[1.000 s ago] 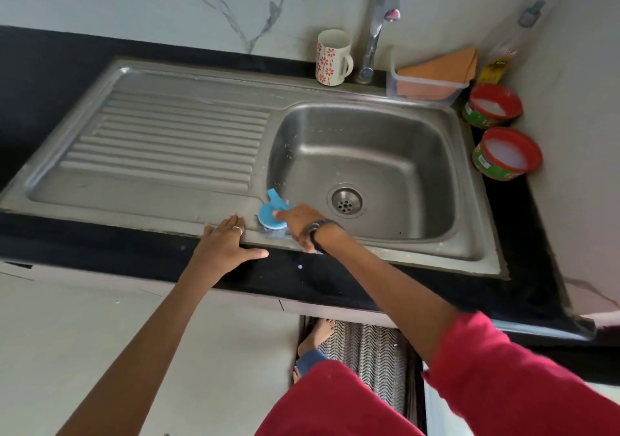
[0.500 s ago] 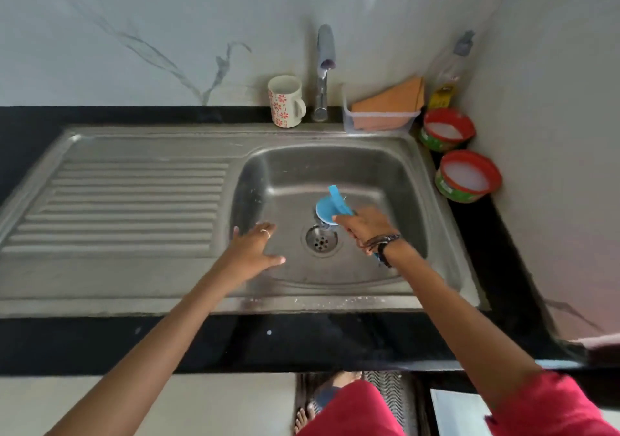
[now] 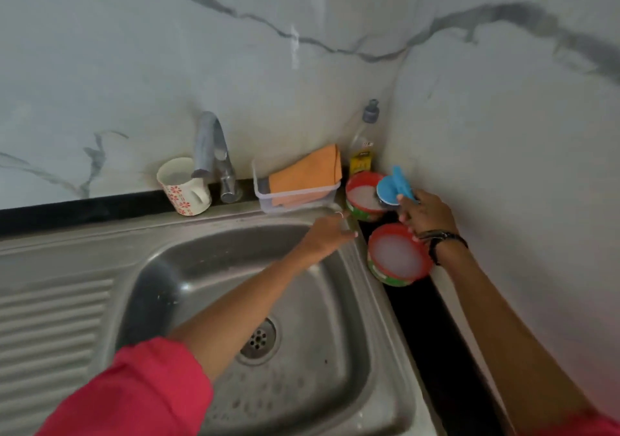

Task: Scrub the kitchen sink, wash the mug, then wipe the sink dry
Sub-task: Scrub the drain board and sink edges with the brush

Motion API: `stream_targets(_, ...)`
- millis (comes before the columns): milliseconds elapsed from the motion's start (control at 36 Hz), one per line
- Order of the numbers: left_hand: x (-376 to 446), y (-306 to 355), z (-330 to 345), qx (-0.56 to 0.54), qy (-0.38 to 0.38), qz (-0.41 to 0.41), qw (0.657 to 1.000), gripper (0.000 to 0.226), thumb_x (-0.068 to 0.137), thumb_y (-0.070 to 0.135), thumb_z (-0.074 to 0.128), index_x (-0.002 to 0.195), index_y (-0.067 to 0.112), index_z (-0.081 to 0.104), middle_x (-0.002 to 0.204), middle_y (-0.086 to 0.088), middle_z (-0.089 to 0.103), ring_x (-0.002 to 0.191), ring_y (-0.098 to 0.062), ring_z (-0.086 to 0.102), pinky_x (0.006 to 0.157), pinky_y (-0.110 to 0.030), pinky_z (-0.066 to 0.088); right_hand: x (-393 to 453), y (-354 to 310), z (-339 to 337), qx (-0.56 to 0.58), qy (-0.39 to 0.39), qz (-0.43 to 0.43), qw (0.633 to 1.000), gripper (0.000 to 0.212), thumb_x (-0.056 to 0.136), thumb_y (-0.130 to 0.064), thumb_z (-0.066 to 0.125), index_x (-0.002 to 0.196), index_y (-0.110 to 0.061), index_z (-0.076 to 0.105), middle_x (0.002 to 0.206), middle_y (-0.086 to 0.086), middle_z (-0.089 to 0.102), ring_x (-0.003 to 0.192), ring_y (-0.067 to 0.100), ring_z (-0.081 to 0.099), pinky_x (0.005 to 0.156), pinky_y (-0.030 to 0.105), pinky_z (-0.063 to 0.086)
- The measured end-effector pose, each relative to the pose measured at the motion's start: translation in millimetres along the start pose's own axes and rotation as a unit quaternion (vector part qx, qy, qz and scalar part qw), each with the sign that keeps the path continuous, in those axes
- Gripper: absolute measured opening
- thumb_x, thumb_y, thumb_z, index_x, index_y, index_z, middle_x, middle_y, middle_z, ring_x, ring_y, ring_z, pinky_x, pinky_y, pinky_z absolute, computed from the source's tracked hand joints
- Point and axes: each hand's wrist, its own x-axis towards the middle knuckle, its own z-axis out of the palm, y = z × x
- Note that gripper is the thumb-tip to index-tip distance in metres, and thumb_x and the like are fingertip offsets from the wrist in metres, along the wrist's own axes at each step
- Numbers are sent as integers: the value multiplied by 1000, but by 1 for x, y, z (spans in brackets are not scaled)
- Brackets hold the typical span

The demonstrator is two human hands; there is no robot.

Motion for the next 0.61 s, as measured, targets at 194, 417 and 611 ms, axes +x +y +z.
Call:
stream_targets(194,82,-16,24,72,-27,56,995,104,59,42,63,146,2,22,150,-20,21,140,-30,23,113,-43,28,53,-15,29,-152,-47,-12,987,42,95,-30,47,130,-9,52,125,19,58,113,33,56,90,32,44)
stream_targets(417,67,0,15,184,-59,63,979,98,83,16,66,149,6,-6,156,-14,-14,144,-24,-11,115,-36,0,83,-19,48,-181,-64,69,979,42,96,-29,47,128,-3,51,131,18,53,119,32,51,96,35,41)
stream_targets(611,73,-7,14,227,-92,64,967,106,82,22,67,147,7,-15,154,-11,-23,144,-24,-14,115,-39,-5,88,-11,56,-87,-71,35,993,41,93,-19,53,134,-12,49,133,13,53,117,28,53,93,28,41)
